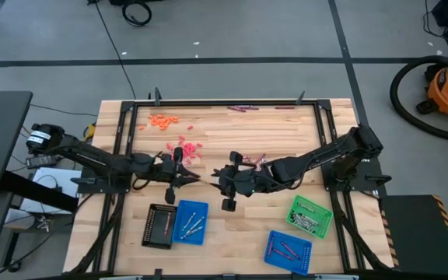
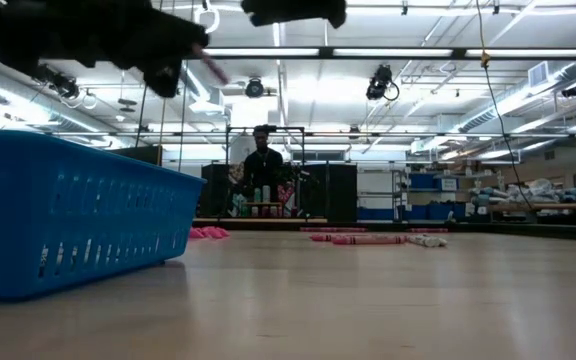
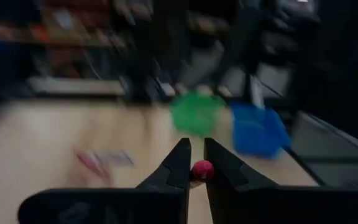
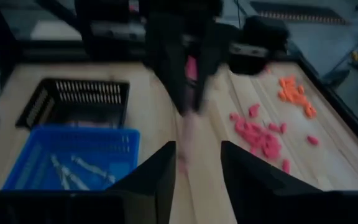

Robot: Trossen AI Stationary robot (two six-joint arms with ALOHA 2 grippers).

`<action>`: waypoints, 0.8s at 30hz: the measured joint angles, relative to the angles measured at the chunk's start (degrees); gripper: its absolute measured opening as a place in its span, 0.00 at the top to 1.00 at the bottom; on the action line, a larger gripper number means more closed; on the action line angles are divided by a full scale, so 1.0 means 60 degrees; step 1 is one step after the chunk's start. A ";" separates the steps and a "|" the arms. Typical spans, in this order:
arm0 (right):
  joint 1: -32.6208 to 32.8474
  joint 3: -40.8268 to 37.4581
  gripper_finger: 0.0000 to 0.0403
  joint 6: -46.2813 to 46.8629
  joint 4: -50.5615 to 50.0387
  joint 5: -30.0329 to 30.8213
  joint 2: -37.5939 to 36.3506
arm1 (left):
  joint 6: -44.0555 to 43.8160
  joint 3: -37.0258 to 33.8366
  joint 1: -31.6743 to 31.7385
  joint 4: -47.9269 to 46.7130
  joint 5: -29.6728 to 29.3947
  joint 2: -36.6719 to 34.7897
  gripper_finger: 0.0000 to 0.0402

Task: Sort crayons
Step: Put the pink crayon into the black bin

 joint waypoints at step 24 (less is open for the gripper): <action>0.0226 -0.0015 0.65 0.0857 -0.1952 0.0782 -0.0006 | -0.9283 0.2758 -0.3962 -1.1156 0.0881 0.0454 0.91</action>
